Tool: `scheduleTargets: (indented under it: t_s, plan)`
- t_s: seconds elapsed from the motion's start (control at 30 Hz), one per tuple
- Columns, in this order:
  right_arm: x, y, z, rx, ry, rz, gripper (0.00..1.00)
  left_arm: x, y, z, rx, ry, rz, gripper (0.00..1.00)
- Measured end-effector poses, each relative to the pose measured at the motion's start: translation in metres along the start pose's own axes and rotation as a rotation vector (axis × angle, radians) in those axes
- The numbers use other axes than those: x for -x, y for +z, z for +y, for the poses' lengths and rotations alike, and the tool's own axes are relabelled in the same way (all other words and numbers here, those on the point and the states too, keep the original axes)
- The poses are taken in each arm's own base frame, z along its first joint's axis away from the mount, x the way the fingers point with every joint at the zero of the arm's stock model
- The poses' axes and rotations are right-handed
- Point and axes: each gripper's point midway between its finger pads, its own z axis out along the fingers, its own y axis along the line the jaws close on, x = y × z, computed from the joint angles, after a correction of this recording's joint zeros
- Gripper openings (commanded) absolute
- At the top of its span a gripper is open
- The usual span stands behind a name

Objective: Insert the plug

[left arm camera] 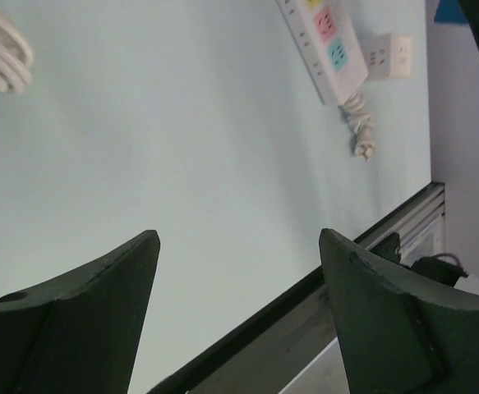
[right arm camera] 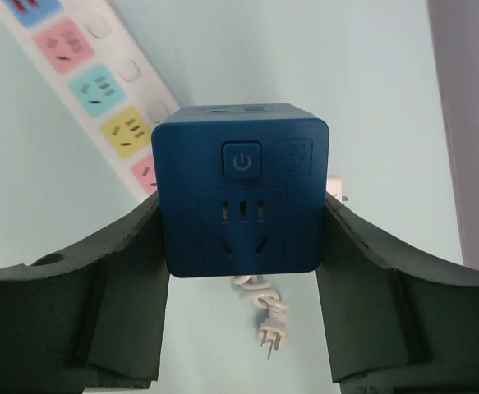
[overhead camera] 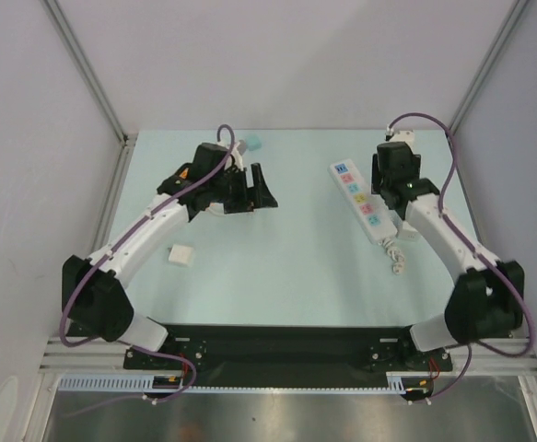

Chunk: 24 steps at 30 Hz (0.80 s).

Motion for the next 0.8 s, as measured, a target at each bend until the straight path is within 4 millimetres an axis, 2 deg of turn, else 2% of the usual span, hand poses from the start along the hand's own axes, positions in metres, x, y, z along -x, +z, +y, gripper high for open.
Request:
scheduleTargets:
  t_s: [0.13, 0.27, 0.4, 0.47, 0.63, 0.8]
  plan:
    - [-0.027, 0.053, -0.006, -0.034, -0.012, 0.182, 0.00, -0.022, 0.014, 0.005, 0.011, 0.024, 0.066, 0.83]
    - [-0.045, 0.086, -0.017, -0.046, 0.005, 0.274, 0.00, -0.037, 0.020, 0.019, 0.043, 0.028, 0.096, 0.83]
    - [-0.054, 0.107, -0.020, -0.032, 0.031, 0.298, 0.00, -0.046, 0.022, 0.027, 0.057, 0.021, 0.116, 0.83]
    - [-0.050, 0.121, -0.014, -0.014, 0.042, 0.283, 0.00, -0.047, 0.023, 0.027, 0.058, 0.021, 0.116, 0.83]
    - [-0.028, 0.171, 0.018, 0.067, 0.079, 0.210, 0.00, -0.051, 0.020, 0.034, 0.078, 0.028, 0.108, 0.84]
    - [-0.025, 0.205, 0.047, 0.143, 0.078, 0.178, 0.00, -0.052, 0.012, 0.039, 0.103, 0.037, 0.081, 0.84]
